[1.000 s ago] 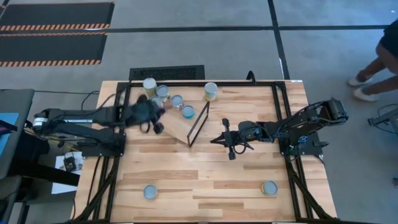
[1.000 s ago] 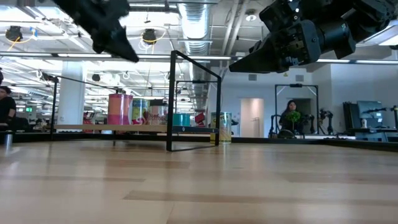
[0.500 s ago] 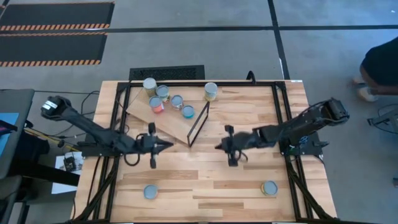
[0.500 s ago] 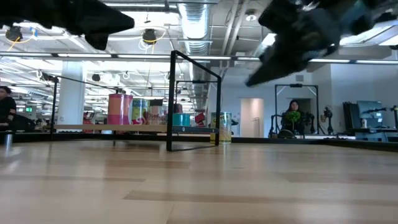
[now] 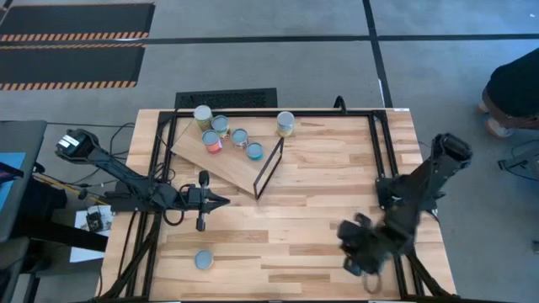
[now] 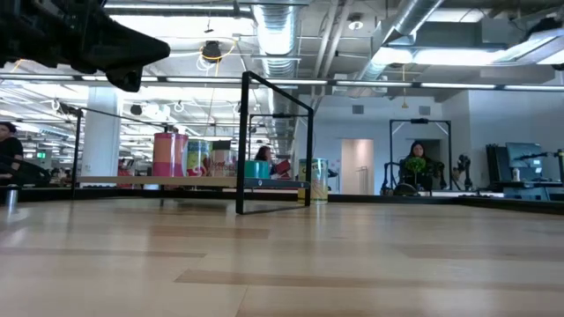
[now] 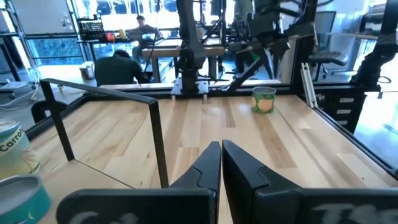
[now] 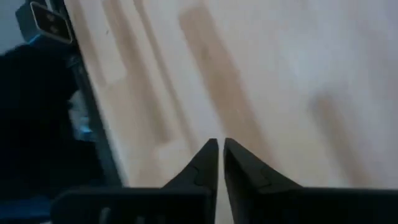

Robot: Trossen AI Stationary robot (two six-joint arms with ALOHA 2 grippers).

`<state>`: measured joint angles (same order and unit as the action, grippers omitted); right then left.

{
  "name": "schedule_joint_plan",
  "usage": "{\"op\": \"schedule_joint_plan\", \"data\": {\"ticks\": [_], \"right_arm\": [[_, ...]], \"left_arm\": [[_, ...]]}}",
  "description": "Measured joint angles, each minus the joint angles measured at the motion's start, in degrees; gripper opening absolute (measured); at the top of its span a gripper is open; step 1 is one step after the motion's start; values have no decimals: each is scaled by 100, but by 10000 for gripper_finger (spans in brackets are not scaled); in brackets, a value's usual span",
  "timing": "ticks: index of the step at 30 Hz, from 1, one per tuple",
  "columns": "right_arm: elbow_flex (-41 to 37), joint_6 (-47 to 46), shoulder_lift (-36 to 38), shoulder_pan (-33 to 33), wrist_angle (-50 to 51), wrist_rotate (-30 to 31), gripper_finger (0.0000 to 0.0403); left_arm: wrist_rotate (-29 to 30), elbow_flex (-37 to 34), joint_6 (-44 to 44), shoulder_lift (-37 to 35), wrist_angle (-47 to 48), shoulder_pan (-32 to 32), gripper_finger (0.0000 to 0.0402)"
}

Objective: Pick and place cans onto a shelf
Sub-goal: Put the canned peaches on the shelf

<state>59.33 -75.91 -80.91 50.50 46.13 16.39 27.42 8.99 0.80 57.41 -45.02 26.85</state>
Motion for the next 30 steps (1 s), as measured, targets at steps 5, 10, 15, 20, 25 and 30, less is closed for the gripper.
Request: {"op": "schedule_joint_plan", "data": {"ticks": [5, 10, 15, 20, 25, 30], "right_arm": [[20, -1970, -37, 756, 710, -207, 98], [20, -2606, -320, 902, 948, -713, 138], [22, -2632, -691, 802, 671, -1025, 163], [21, -2661, -1177, 646, 658, -1515, 160], [62, -2243, -1439, 474, 474, -1677, 115], [384, -1117, -1514, 44, 335, -1631, 25]], "left_arm": [[9, 1, -15, -1, -3, -2, 6], [24, 1, -15, -2, 1, -2, 6], [24, 1, 12, -2, 23, -4, 6], [24, 1, 29, -2, 42, -4, 6], [32, 1, 145, -15, 6, 41, 6], [305, 1, 149, -63, 53, 152, 6]]}}
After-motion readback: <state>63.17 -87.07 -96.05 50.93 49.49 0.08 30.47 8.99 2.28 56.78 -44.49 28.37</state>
